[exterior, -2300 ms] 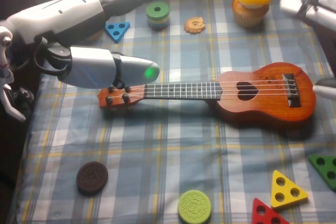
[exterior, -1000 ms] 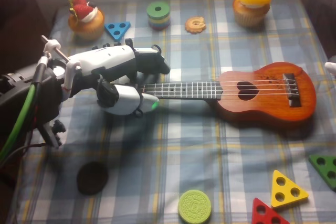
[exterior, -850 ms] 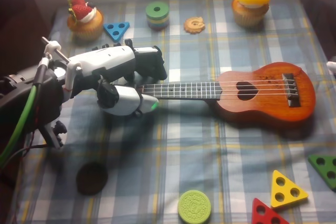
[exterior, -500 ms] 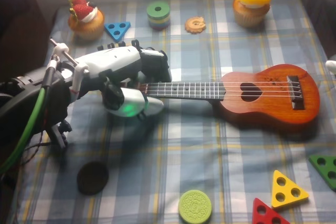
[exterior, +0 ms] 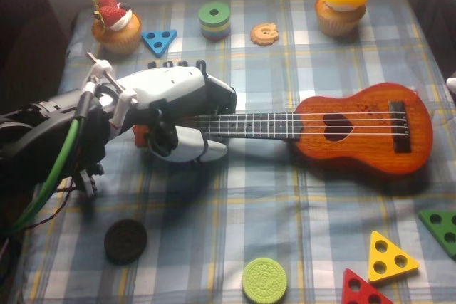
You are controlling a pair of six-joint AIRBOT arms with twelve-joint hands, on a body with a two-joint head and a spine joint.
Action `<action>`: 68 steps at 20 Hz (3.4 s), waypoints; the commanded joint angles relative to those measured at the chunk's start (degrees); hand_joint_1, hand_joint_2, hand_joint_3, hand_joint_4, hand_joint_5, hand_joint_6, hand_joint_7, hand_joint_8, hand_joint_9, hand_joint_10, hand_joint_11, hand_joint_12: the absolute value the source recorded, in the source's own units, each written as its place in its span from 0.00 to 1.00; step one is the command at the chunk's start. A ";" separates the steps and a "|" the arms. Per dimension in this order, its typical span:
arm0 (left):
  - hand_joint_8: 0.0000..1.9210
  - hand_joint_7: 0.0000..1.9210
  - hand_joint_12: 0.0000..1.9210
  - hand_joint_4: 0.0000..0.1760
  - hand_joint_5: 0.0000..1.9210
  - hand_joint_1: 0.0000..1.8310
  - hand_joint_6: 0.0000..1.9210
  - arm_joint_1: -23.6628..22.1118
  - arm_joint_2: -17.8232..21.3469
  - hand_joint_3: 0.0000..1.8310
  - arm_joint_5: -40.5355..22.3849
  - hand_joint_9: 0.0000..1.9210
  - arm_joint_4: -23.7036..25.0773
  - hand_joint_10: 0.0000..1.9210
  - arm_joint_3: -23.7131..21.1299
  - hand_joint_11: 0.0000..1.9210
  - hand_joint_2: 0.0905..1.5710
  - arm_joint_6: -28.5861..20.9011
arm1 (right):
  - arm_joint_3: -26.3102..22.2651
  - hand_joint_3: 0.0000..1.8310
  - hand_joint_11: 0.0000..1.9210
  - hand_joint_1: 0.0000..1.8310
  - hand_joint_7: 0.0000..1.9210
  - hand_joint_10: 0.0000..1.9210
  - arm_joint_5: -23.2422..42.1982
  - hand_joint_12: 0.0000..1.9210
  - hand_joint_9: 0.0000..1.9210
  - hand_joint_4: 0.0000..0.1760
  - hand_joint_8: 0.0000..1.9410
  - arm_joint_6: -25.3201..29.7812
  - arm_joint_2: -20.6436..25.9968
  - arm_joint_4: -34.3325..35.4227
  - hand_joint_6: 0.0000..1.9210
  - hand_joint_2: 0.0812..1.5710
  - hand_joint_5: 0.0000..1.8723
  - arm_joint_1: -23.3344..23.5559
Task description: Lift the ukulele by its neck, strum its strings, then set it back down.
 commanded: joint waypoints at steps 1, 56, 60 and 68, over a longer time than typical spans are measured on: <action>1.00 0.41 1.00 0.00 0.34 0.62 0.99 0.10 -0.47 0.00 -0.83 0.43 -0.71 1.00 0.27 0.40 0.75 -0.52 | -0.06 0.00 0.00 0.22 0.00 0.00 7.24 0.00 0.00 0.00 0.00 0.08 0.27 0.19 0.00 0.81 0.00 0.29; 1.00 0.57 1.00 0.00 0.44 0.64 1.00 -1.73 5.97 0.00 -7.75 0.69 2.75 1.00 -6.21 0.76 0.74 0.37 | 3.55 0.03 0.00 0.43 0.01 0.00 -9.28 0.00 0.00 0.15 0.00 22.65 0.03 -23.60 0.00 0.93 0.11 14.22; 1.00 0.36 1.00 0.00 0.37 0.58 0.77 -1.45 5.35 0.01 -5.80 0.45 1.46 1.00 -5.71 0.53 0.78 2.60 | 3.32 0.01 0.00 0.45 0.04 0.00 -7.52 0.00 0.00 0.12 0.00 20.99 0.24 -21.25 0.00 0.92 0.12 14.22; 0.13 0.12 0.94 0.00 0.12 0.38 0.03 -1.19 7.37 0.00 -8.09 0.04 1.57 0.50 -7.48 0.00 0.77 3.28 | 2.97 0.00 0.01 0.58 0.06 0.00 -6.45 0.15 0.05 0.00 0.00 20.39 0.97 -20.38 0.00 0.93 0.13 14.20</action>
